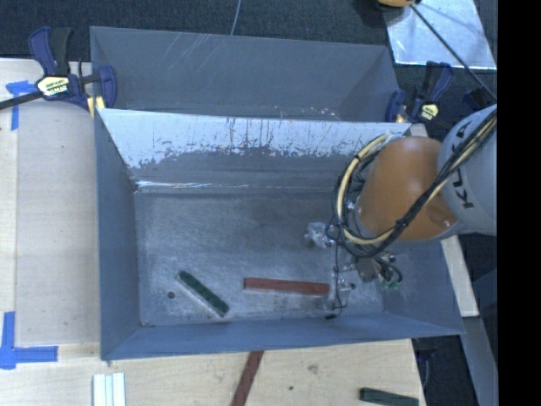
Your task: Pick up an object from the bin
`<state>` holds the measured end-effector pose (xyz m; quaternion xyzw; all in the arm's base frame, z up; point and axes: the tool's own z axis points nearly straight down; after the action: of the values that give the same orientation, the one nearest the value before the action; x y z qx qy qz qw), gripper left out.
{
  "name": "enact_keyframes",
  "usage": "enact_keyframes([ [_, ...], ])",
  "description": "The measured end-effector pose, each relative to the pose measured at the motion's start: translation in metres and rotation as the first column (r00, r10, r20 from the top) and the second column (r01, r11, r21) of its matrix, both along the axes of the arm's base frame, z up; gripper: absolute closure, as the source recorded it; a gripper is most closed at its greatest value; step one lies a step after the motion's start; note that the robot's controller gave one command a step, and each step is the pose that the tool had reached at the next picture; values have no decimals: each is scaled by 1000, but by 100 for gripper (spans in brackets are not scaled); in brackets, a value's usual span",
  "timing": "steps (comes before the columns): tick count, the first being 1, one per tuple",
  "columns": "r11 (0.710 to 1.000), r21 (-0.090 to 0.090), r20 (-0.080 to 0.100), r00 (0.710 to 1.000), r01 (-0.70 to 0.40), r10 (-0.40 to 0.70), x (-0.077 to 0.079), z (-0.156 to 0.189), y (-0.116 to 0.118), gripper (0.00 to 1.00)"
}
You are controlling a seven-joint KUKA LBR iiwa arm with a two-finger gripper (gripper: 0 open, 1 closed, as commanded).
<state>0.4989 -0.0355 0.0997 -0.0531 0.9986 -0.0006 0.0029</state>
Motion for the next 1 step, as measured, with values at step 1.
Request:
enact_keyframes([
  [1,996,1,-6,996,92,-92,5,12,11,0],
])
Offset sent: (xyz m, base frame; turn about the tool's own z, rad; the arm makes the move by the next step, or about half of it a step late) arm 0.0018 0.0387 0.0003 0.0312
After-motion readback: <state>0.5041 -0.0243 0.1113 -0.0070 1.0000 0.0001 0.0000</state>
